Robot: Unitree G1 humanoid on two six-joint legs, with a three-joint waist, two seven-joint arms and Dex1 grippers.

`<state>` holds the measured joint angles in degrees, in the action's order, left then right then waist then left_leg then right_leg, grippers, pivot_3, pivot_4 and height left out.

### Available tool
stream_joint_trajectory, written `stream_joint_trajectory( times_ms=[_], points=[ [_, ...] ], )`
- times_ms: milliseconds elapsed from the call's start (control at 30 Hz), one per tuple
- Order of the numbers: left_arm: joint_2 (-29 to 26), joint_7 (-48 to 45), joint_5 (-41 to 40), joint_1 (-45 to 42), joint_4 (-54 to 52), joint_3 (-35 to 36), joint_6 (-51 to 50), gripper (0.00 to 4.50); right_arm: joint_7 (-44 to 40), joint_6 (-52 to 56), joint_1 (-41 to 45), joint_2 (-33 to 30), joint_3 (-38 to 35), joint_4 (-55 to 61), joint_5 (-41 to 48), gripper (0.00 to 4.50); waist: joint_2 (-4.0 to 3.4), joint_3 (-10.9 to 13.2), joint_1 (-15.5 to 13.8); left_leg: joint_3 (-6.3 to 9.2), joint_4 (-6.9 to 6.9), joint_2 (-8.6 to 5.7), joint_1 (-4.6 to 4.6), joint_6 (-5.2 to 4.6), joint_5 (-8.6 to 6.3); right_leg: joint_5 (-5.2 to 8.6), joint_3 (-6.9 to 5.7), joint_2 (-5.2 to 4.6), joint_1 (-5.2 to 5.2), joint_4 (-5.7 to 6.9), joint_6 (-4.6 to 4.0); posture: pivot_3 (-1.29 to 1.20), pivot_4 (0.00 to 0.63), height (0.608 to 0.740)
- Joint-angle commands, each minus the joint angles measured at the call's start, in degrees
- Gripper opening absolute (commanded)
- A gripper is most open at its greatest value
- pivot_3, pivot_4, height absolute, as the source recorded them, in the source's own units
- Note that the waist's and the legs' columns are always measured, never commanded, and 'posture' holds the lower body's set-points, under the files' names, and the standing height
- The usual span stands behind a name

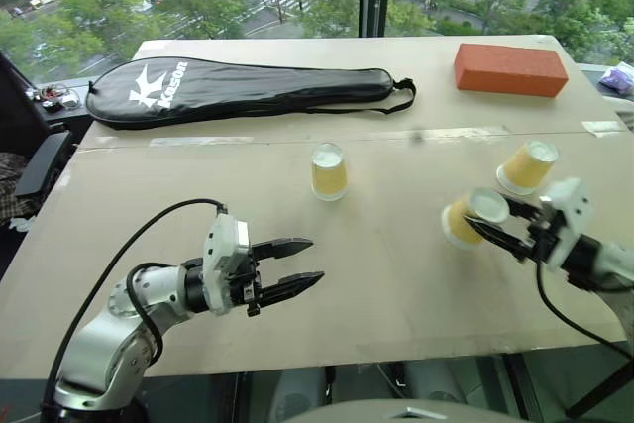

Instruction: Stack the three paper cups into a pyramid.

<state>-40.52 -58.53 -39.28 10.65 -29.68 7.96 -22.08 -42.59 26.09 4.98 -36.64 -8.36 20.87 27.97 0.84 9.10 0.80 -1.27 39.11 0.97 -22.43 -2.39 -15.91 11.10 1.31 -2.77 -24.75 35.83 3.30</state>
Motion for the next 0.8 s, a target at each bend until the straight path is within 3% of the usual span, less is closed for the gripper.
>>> stream_joint_trajectory(
  times_ms=[33, 233, 300, 433, 600, 800],
  points=[
    [0.79, 3.37, 1.07, 0.70, -3.20, 1.93, 1.21, 2.83, 1.45, -0.32, 6.76, 1.50, 5.29, -4.55, -4.27, 2.09, 0.00, 0.00, -0.07, 0.01, 0.00, 0.00, 0.00, 0.00, 0.00, -0.07, -0.01, 0.00, 0.00, 0.00, -0.11, 0.00, 0.150, 0.740],
    [1.43, 8.02, 2.88, 0.85, -3.01, 4.31, 1.43, 2.83, -1.11, -0.81, 20.96, 3.22, 13.53, -19.11, -11.11, 2.09, 0.00, 0.08, -0.21, 0.07, 0.00, -0.09, -0.19, 0.00, 0.00, -0.14, -0.07, -0.04, -0.05, -0.06, -0.23, 0.00, 0.150, 0.740],
    [1.49, 9.57, 3.03, -0.13, -2.87, 4.37, 0.40, 2.83, -2.41, -2.28, 23.06, 3.39, 14.81, -23.60, -12.76, 3.10, 0.03, 0.06, -0.30, 0.10, 0.00, -0.25, -0.14, 0.00, 0.01, -0.15, -0.08, -0.08, -0.01, -0.06, -0.24, 0.00, 0.150, 0.740],
    [1.21, 15.85, 5.41, -2.59, -2.66, 4.20, -3.27, 2.83, -3.70, -6.00, 23.46, 3.26, 14.14, -24.82, -13.80, 4.47, 0.03, 0.07, -0.57, 0.13, 0.00, -0.27, -0.19, 0.00, 0.01, -0.15, -0.18, -0.09, -0.01, -0.06, -0.24, 0.00, 0.150, 0.740],
    [0.68, 16.59, 5.27, -13.26, 3.81, -0.10, -9.15, 2.83, -7.34, -8.19, 16.12, 0.93, 4.75, -11.43, -5.50, 4.47, 0.01, 0.09, -0.83, 0.20, 0.00, -0.29, -0.18, 0.00, 0.01, -0.29, -0.15, -0.08, -0.02, 0.01, 0.00, 0.00, 0.150, 0.740],
    [4.79, 16.06, 13.58, -27.92, 18.88, -8.42, -5.91, 2.83, -6.25, -2.05, 4.34, -0.99, -3.39, 5.51, 4.18, 4.47, 0.03, 0.08, -1.34, 0.24, 0.06, -0.37, -0.19, 0.01, 0.01, -0.30, -0.35, -0.09, 0.10, 0.01, 0.02, 0.00, 0.150, 0.740]
  ],
)
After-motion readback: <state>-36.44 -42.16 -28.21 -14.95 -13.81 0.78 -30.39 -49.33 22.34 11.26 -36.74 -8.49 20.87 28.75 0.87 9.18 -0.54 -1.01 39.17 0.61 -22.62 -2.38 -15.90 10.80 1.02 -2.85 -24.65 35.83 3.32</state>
